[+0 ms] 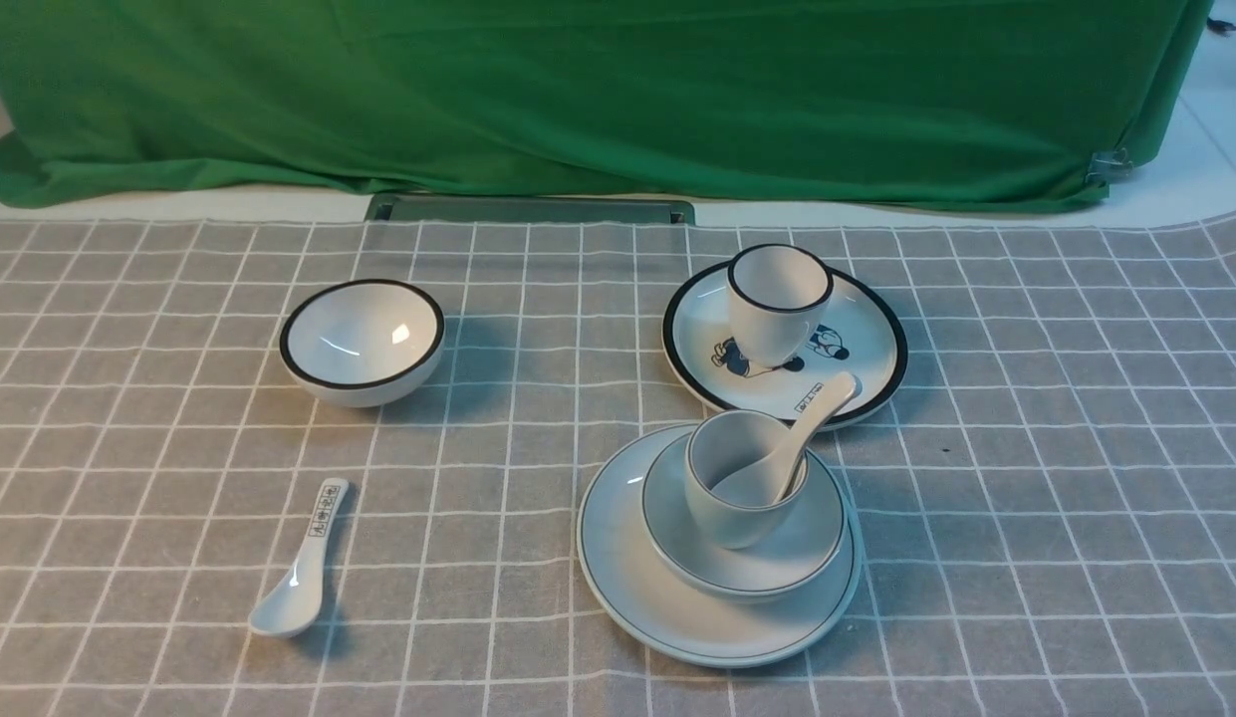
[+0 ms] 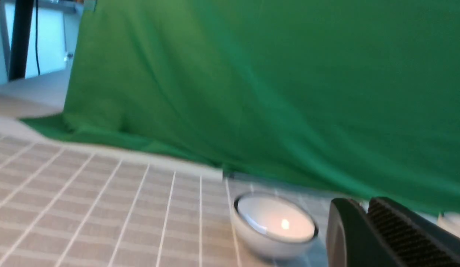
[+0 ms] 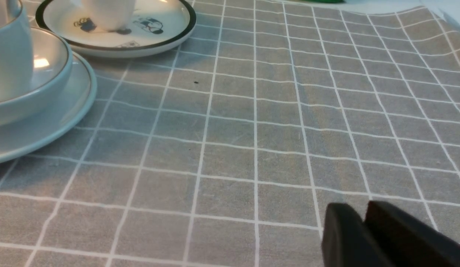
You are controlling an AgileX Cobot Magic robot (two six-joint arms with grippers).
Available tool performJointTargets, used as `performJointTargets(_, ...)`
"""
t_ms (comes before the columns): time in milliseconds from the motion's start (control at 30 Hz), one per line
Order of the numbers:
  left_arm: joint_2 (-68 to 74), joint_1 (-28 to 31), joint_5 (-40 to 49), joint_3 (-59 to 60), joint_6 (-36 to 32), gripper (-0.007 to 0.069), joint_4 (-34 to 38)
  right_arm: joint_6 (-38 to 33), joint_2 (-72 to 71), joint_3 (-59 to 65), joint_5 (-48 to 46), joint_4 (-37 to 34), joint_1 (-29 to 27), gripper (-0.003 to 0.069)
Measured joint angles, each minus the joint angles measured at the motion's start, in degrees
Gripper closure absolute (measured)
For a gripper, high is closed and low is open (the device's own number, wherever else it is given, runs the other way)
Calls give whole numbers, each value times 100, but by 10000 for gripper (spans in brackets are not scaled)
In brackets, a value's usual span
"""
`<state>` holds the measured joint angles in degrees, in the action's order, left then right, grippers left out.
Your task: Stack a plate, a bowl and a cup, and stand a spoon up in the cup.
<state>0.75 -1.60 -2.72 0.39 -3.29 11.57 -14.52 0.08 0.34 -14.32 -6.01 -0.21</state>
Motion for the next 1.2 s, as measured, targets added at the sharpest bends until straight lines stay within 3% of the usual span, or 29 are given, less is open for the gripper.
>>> performJointTargets(167,-63,0,1285,0,-276,564,-72,0,0,0,0,0,0,522)
performJointTargets(267,-68,0,1562,0,-280,563,-139,0,0,0,0,0,0,519)
performJointTargets(1200,-68,19,1594,0,-406,543,-142,0,0,0,0,12,-11,463)
